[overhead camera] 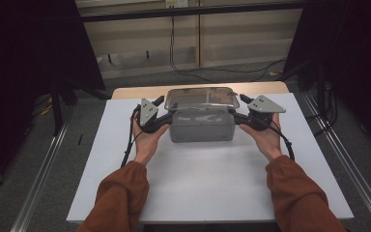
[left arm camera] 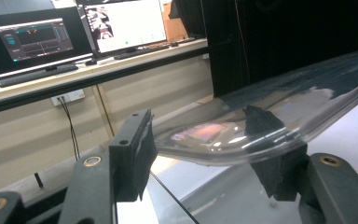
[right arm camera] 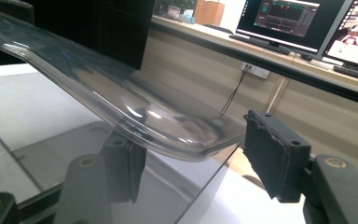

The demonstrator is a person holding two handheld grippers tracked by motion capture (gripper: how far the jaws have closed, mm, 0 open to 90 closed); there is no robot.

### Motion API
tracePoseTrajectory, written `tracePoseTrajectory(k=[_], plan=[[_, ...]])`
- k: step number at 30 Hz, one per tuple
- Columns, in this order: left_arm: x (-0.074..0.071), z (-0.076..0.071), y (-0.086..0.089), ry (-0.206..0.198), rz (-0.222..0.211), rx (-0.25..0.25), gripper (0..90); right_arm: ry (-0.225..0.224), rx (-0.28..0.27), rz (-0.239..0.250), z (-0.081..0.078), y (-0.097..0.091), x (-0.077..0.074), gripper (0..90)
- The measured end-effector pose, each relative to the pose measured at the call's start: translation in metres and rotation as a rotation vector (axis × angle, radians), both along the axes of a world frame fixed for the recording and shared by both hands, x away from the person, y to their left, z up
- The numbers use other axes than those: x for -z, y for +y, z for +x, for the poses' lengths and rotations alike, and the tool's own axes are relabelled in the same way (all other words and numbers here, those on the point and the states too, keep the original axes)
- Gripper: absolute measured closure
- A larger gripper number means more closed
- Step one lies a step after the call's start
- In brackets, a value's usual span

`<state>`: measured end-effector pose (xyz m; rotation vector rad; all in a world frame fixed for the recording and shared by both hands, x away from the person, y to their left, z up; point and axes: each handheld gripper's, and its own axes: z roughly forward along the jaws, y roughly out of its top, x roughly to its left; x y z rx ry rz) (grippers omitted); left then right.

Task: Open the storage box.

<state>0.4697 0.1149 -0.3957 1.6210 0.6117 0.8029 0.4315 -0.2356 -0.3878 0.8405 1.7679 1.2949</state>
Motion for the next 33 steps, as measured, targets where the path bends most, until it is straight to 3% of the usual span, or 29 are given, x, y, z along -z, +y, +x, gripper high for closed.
tracePoseTrajectory(k=[14,25,33], plan=[[-0.012,0.008,0.000,-0.005,-0.026,0.001,42.7,-0.030,-0.056,0.023,0.013,0.006,-0.014,51.3],[-0.018,0.016,-0.001,-0.012,-0.039,0.001,43.5,-0.041,-0.054,0.039,0.021,0.006,-0.023,52.3],[-0.021,0.024,-0.001,0.008,-0.045,-0.013,44.3,-0.041,-0.057,0.057,0.027,0.005,-0.027,52.9]])
